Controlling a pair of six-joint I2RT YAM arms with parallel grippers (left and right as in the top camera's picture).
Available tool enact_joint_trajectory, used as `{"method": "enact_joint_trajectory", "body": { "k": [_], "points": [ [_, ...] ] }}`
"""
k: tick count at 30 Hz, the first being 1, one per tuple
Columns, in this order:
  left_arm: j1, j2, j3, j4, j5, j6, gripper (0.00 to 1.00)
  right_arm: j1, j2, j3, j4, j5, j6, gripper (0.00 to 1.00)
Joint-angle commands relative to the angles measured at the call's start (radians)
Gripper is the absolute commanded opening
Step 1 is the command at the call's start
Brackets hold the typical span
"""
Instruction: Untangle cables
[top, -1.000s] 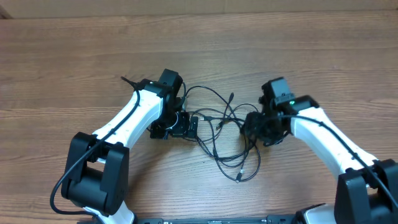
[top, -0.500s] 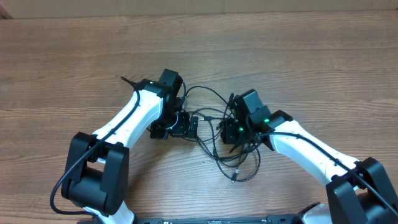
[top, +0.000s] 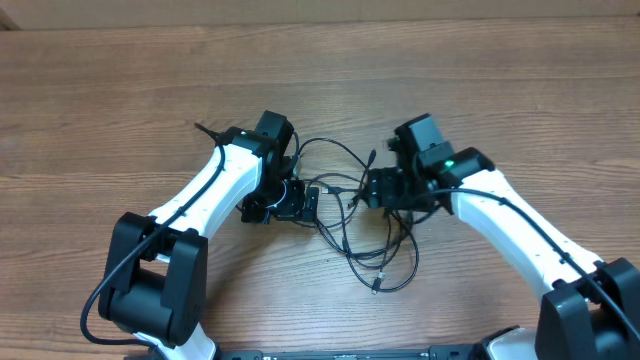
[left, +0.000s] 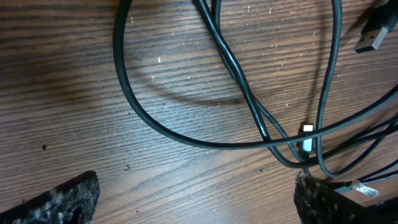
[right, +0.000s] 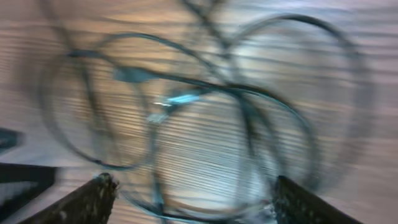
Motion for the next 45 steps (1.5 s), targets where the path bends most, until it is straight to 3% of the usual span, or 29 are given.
{"method": "enact_joint_trajectory", "body": {
  "k": [1,5,10,22,29,34,45],
  "points": [
    [-0.007,0.007,-0.004,0.001,-0.005,-0.005,0.99,-0.033,0.002,-0.002,-0.042,0.141,-0.013,0.8],
    [-0.007,0.007,-0.004,0.001,-0.005,-0.005,1.0,-0.04,0.004,-0.046,-0.045,0.157,-0.012,0.8],
    [-0.007,0.007,-0.004,0.001,-0.005,-0.005,1.0,-0.013,0.006,-0.091,-0.015,0.073,-0.012,0.64],
    [-0.007,0.007,-0.004,0.001,-0.005,-0.005,1.0,0.063,0.054,-0.175,0.119,0.053,-0.004,0.63],
    [-0.007,0.007,-0.004,0.001,-0.005,-0.005,0.99,0.063,0.064,-0.175,0.146,0.053,-0.004,0.58],
    [-0.007,0.007,-0.004,0.001,-0.005,-0.005,0.99,0.063,0.065,-0.177,0.182,0.054,0.003,0.46],
    [-0.007,0.007,-0.004,0.001,-0.005,-0.005,1.0,0.063,0.067,-0.29,0.246,0.053,0.052,0.42]
  ]
}}
